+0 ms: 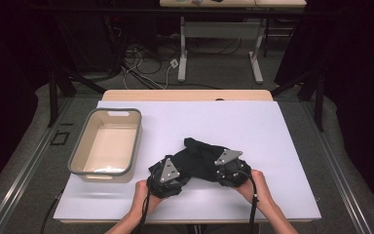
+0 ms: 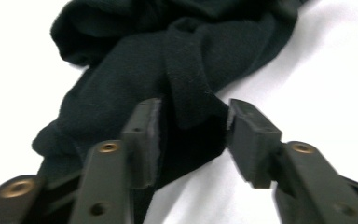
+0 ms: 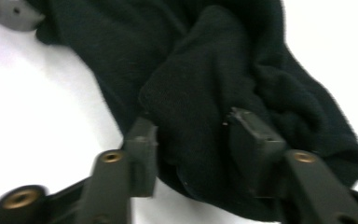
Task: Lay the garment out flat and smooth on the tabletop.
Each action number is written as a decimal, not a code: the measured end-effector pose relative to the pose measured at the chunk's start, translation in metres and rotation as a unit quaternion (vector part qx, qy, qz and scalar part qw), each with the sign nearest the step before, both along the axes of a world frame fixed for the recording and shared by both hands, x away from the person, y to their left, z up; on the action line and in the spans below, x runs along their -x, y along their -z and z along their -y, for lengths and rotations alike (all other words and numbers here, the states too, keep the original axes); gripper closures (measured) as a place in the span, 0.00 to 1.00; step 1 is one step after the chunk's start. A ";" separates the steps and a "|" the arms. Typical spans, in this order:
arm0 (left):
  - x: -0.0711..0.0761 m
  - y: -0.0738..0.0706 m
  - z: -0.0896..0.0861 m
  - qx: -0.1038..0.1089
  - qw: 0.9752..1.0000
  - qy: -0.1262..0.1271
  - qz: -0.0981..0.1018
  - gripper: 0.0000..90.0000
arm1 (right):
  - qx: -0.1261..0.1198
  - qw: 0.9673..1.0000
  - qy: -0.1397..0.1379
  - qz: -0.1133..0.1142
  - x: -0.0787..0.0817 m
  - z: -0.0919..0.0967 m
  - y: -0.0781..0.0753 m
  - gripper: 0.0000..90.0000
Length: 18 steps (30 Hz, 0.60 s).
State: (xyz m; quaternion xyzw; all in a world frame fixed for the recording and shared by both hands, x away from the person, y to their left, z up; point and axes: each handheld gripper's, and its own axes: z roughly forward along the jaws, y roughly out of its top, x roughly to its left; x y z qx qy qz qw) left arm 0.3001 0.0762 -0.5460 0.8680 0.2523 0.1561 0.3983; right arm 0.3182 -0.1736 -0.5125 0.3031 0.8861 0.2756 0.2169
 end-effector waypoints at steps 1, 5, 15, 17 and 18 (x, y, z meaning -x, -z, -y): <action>0.000 0.002 0.001 -0.002 1.000 0.001 -0.003 0.68 | -0.002 1.000 0.009 0.002 0.000 0.002 -0.002 0.73; -0.001 0.008 0.005 -0.006 1.000 0.010 -0.019 0.73 | -0.010 0.999 0.036 0.029 -0.001 0.009 -0.006 0.85; -0.002 0.012 0.008 -0.010 1.000 0.014 -0.026 0.85 | -0.021 0.995 0.091 0.043 -0.011 0.029 -0.008 0.88; -0.003 0.012 0.008 -0.012 1.000 0.011 -0.025 0.84 | -0.023 0.994 0.100 0.043 -0.013 0.033 -0.008 0.89; -0.003 0.012 0.008 -0.016 1.000 0.008 -0.024 0.83 | -0.021 0.993 0.104 0.044 -0.014 0.035 -0.008 0.89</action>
